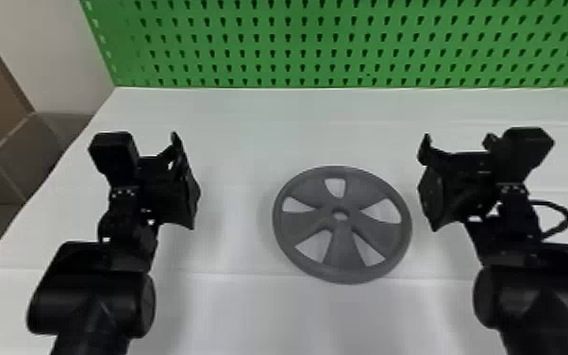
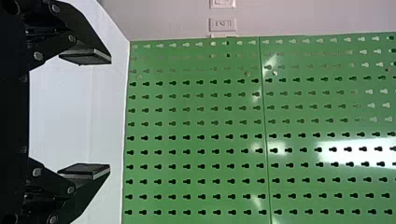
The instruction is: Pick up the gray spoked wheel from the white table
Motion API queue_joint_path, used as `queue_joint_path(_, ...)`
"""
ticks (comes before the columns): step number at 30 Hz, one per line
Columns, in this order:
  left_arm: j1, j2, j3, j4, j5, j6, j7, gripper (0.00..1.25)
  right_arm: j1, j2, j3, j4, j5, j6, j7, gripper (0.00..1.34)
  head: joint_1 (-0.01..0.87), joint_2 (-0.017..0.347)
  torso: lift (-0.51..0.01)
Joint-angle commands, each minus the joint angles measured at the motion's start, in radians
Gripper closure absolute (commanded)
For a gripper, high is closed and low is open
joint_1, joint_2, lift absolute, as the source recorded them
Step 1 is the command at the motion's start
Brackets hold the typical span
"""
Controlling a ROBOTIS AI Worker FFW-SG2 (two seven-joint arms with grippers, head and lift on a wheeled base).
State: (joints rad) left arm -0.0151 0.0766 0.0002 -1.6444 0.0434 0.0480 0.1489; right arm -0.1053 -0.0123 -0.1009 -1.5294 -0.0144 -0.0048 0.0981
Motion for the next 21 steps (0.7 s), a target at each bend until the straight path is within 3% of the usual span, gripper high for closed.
queue_joint_path(1, 0.001, 0.0, 0.001, 0.0, 0.003, 0.001, 0.0, 0.43, -0.001, 0.0, 0.004, 0.0, 0.001, 0.002, 0.0, 0.07, 0.779, 0.084, -0.094)
queue_joint_path(21, 0.003, 0.0, -0.003, 0.0, 0.007, 0.001, 0.001, 0.43, 0.001, 0.005, 0.003, 0.0, -0.001, 0.003, 0.0, 0.07, 0.779, 0.084, -0.094)
